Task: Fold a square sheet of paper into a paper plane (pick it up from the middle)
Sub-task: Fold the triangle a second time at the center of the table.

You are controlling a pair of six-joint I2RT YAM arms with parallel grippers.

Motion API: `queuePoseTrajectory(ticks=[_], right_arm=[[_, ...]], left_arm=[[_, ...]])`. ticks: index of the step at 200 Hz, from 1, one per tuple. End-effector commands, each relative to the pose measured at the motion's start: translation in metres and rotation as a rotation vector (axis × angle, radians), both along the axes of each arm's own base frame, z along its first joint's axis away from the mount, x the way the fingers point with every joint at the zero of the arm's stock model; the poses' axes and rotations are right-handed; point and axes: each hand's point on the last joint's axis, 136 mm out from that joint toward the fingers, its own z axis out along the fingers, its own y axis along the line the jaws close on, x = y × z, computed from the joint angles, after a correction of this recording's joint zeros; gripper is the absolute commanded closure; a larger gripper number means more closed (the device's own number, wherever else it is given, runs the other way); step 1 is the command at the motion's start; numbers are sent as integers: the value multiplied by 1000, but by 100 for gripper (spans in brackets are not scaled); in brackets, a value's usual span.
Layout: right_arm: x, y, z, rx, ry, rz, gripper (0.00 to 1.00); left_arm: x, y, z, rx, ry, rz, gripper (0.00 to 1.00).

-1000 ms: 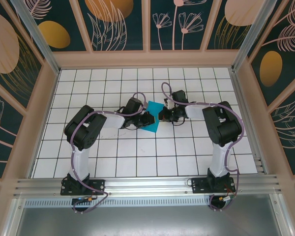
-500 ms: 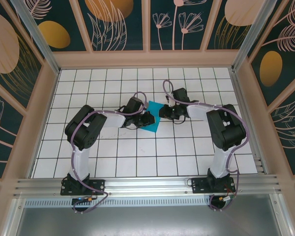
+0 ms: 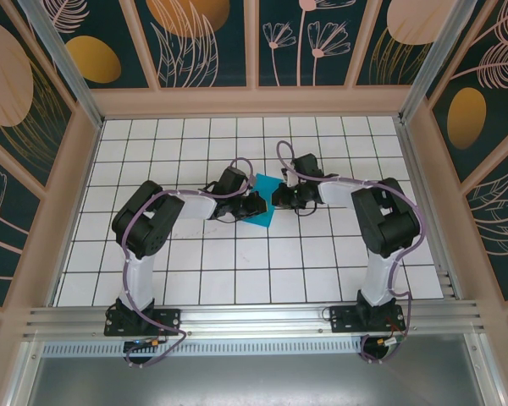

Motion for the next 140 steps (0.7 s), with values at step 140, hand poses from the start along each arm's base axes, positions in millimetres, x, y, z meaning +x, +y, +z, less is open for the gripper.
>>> queuePoseTrajectory(ticks=[140], right_arm=[[-9,-16,-47,-176,83,21,94]], left_arm=[[31,15,31,-15,-94,150,88]])
